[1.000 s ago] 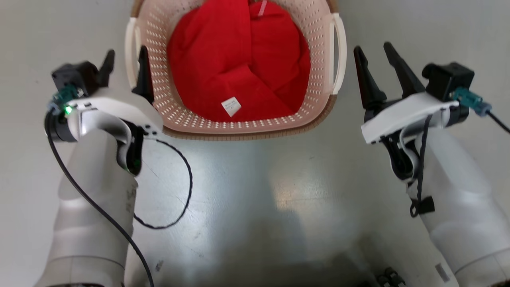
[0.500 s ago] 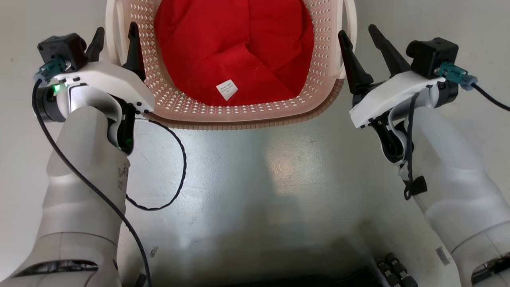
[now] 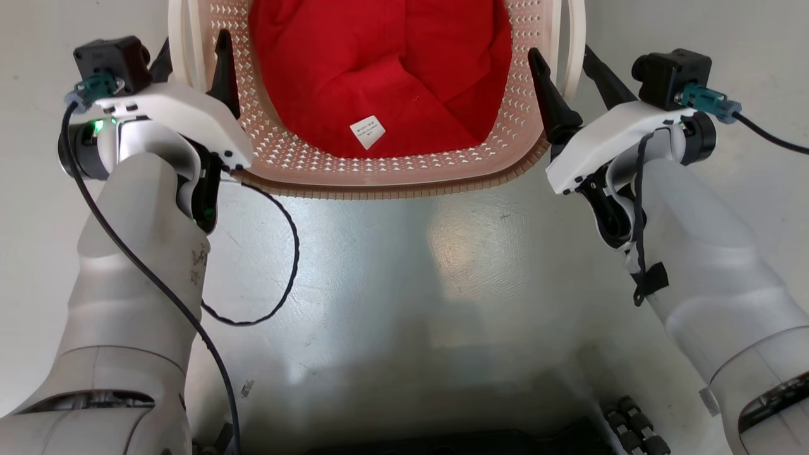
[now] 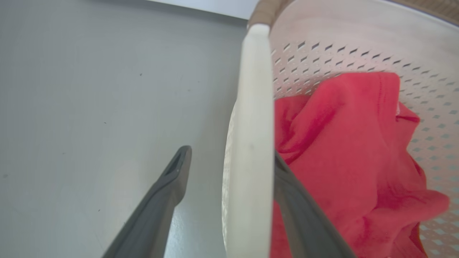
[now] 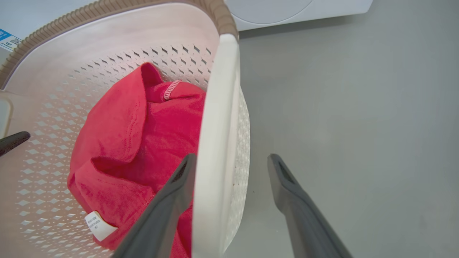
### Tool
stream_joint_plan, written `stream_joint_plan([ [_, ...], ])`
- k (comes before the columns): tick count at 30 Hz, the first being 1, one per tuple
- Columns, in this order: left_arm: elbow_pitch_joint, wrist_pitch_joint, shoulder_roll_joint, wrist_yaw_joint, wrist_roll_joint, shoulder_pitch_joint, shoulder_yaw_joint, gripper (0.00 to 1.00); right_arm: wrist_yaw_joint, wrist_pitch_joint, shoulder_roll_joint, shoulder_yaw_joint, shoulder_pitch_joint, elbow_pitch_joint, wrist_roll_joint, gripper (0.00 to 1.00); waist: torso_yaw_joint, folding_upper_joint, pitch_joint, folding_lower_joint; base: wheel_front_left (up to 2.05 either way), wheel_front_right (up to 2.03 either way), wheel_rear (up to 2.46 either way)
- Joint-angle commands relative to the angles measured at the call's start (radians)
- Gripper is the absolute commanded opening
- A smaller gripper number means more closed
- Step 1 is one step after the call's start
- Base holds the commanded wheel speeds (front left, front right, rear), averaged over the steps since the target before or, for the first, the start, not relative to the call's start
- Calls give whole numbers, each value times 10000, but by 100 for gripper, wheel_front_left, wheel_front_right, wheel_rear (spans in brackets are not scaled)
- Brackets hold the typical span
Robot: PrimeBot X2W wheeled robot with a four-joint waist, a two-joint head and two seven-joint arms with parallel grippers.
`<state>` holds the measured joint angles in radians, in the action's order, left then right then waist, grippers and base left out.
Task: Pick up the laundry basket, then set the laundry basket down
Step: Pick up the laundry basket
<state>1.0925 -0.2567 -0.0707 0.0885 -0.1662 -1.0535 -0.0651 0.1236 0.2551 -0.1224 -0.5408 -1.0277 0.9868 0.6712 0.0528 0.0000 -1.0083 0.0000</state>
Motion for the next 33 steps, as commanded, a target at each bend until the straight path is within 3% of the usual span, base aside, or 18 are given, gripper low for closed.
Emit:
stream_joint_plan([
  [1,-39,-51,-306,24,58,132,-90,100,71,67,158,-235,272,13,184,100,-24,0,-36,0,0,0,0],
  [5,17,-51,-317,37,37,96,-65,100,71,67,142,-488,154,106,618,100,-41,0,-87,0,0,0,0],
  [6,26,-51,-326,38,31,96,-64,84,71,67,135,-543,133,113,710,100,-39,0,-93,0,0,0,0],
  [7,39,-51,-334,36,24,96,-64,49,71,67,124,-589,116,110,793,85,-36,0,-95,0,0,0,0],
  [8,55,-51,-341,32,17,93,-64,45,71,67,112,-632,107,107,863,43,-32,0,-96,0,0,0,0],
  [9,70,-51,-347,26,10,88,-65,7,71,67,99,-671,102,106,926,24,-29,0,-95,0,0,0,0],
  [10,70,-51,-347,26,10,88,-65,7,71,67,99,-671,102,106,926,24,-29,0,-95,0,0,0,0],
  [11,92,-51,-353,25,2,87,-64,0,71,67,86,-706,101,103,983,0,-26,0,-88,0,0,0,0],
  [24,-18,-51,-365,88,-87,216,-29,0,71,67,-22,-725,260,-51,1396,0,-7,0,305,0,0,0,0],
  [33,-9,-51,-172,188,-199,860,29,0,71,67,47,-834,827,-80,1541,0,54,0,1389,0,0,0,0],
])
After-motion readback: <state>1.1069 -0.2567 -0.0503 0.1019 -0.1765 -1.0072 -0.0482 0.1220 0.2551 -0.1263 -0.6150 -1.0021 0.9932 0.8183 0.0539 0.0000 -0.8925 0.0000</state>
